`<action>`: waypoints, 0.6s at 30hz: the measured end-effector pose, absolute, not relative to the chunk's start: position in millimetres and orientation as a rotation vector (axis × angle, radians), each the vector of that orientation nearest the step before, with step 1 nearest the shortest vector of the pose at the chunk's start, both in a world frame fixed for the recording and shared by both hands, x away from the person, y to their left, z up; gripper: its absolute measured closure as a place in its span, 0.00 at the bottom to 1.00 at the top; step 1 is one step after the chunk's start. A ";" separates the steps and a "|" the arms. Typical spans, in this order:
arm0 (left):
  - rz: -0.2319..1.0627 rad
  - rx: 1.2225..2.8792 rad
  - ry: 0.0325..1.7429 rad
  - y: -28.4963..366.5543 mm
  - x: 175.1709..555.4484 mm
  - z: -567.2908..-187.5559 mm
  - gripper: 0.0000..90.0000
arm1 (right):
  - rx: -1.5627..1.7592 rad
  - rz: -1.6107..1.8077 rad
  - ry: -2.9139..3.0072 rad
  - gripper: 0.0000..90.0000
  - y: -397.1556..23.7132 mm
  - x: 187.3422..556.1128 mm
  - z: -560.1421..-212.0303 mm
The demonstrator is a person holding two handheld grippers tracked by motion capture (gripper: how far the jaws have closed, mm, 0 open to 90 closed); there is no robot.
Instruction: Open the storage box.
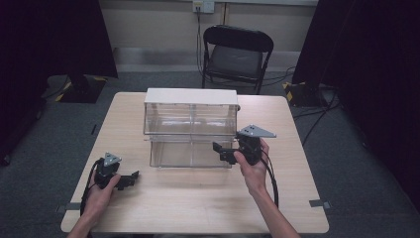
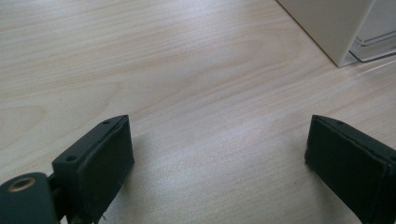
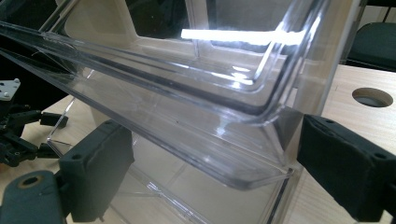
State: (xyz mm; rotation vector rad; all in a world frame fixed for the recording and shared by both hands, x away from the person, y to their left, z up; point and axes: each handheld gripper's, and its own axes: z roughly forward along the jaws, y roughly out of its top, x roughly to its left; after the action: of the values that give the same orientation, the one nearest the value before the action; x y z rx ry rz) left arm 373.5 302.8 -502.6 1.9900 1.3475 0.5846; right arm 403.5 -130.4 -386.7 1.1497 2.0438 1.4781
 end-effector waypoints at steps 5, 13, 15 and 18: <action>0.585 1.990 1.348 302.7 373.5 -502.6 0.08 | 1.149 1.478 2.044 0.11 -130.4 403.5 -386.7; 0.585 1.989 1.348 302.8 373.5 -502.7 0.08 | 1.152 1.477 2.043 0.11 -130.3 403.3 -386.8; 0.585 1.990 1.347 302.8 373.5 -502.6 0.08 | 1.151 1.478 2.044 0.11 -130.4 403.4 -386.7; 0.585 1.990 1.347 302.8 373.5 -502.6 0.08 | 1.152 1.479 2.045 0.11 -130.5 403.6 -386.8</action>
State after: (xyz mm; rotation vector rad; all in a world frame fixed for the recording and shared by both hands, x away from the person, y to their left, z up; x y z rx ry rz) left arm 373.5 302.8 -502.6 1.9899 1.3474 0.5847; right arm 403.6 -130.5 -386.8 1.1520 2.0448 1.4793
